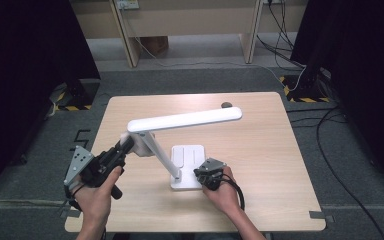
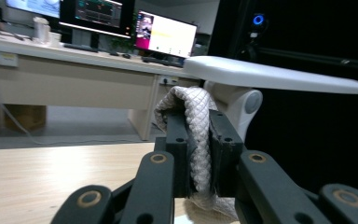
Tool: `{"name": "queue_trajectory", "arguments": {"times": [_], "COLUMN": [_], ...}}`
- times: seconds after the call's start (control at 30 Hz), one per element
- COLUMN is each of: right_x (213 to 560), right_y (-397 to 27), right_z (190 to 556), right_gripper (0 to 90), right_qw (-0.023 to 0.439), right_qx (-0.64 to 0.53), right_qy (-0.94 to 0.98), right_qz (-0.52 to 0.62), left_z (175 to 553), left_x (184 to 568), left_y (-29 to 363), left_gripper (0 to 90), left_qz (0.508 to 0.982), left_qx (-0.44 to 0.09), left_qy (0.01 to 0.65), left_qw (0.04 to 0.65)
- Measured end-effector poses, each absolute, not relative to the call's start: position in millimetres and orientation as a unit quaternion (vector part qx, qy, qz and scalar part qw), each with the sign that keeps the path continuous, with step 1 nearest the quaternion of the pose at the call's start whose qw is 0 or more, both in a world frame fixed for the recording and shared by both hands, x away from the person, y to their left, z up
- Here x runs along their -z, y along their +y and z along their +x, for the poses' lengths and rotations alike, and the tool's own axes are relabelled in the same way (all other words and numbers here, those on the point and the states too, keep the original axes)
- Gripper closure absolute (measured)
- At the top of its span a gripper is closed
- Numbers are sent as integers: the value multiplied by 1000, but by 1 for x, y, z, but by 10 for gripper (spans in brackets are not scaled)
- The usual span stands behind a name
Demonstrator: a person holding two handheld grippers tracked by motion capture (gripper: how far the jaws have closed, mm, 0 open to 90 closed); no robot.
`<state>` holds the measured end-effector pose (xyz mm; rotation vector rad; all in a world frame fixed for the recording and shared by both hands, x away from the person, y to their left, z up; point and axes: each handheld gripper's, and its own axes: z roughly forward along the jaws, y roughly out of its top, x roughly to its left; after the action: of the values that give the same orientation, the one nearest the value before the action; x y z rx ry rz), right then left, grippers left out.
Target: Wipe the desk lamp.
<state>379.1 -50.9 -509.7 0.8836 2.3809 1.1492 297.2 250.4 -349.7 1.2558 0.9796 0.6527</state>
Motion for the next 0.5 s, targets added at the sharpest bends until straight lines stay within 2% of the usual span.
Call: {"name": "queue_trajectory", "arguments": {"times": [0.33,0.5], "right_x": [510,510], "right_y": [-51,-51], "right_z": [379,379], "right_gripper": [900,900], "right_qw": [176,176], "right_qx": [-405,-406], "right_qy": [841,841], "right_qz": [312,312], "left_z": [300,302], "left_x": [350,348], "left_y": [247,250], "left_gripper": [803,803], "left_qz": [543,537], "left_qx": [-247,-243], "left_qy": [430,432], "left_qw": [678,682]}}
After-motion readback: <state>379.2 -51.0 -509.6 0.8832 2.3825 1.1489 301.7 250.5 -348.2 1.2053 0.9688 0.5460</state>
